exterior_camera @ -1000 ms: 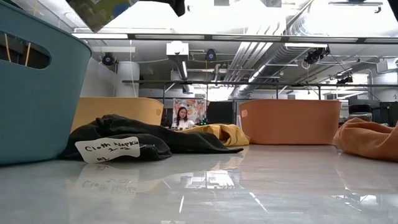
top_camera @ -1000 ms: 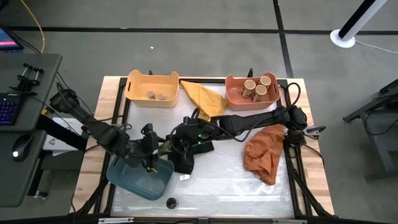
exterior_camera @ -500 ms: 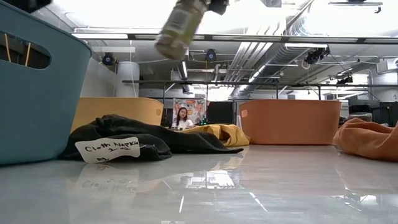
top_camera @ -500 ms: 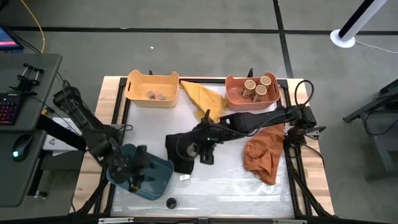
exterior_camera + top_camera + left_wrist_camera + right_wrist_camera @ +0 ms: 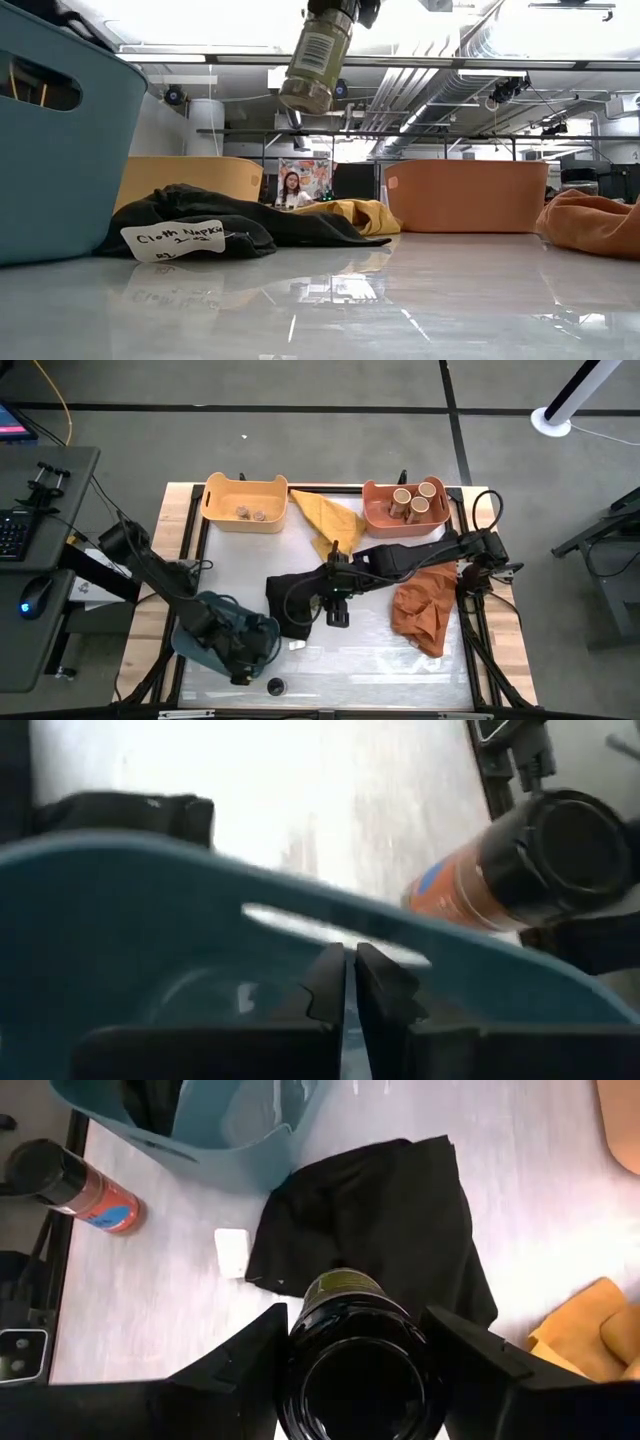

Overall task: Sort spices by type
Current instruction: Put the top black seasoning bottle into the blue bin

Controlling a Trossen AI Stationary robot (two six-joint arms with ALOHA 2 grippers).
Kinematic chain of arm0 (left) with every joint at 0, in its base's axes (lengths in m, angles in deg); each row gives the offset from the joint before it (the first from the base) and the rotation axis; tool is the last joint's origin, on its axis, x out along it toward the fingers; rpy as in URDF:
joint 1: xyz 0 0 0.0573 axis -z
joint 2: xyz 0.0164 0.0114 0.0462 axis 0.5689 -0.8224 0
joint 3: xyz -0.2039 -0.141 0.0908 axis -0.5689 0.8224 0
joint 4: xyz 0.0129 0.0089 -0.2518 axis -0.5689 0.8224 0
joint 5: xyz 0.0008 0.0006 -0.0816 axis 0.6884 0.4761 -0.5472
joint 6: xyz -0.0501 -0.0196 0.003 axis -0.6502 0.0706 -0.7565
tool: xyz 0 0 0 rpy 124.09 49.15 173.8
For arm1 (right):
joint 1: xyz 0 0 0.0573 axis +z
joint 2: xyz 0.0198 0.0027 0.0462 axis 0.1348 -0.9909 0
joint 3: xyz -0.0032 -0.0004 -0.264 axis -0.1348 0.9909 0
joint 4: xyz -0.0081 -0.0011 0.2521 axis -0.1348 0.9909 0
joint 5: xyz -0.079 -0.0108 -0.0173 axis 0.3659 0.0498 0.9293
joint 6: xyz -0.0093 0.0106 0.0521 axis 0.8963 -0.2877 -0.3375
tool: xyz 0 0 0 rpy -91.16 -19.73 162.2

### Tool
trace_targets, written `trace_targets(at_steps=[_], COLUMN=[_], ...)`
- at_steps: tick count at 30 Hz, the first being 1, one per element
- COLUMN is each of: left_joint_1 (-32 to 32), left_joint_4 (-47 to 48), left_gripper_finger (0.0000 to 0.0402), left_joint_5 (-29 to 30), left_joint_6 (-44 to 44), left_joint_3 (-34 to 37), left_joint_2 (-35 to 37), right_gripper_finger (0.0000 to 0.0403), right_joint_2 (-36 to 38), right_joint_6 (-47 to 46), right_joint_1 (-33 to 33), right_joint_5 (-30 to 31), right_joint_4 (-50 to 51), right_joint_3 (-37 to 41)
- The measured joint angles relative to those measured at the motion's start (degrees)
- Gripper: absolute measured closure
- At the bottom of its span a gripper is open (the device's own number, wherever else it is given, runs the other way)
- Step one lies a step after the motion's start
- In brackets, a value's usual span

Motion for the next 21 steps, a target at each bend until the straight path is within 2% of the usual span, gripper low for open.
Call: trace_targets(at_steps=[4, 7, 11, 18, 21], left_joint_1=[-1.9, -4.3, -8.3, -12.9, -13.8], left_joint_4=[-1.4, -1.1, -0.3, 0.1, 3.8], left_gripper_finger=[0.0399, 0.0399, 0.0400, 0.0401, 0.0401], left_joint_5=[0.1, 3.8, 8.1, 10.0, 11.9], left_joint_6=[5.4, 8.4, 9.1, 12.2, 12.4], left_joint_3=[-1.4, -1.7, -1.4, -1.4, -1.4], left_joint_2=[-1.6, -2.1, -2.1, -2.1, -1.4], right_gripper_finger=[0.0208, 0.0208, 0.0208, 0.0208, 0.0208], right_joint_2=[0.0, 0.0, 0.0, 0.0, 0.0], right_joint_6=[0.0, 0.0, -0.3, -1.1, -1.4], right_joint_1=[0.0, 0.0, 0.0, 0.0, 0.0], right_joint_5=[0.0, 0.0, 0.0, 0.0, 0.0], right_joint_4=[0.4, 0.3, -0.2, -0.4, -1.2], right_joint_3=[0.0, 0.0, 0.0, 0.0, 0.0])
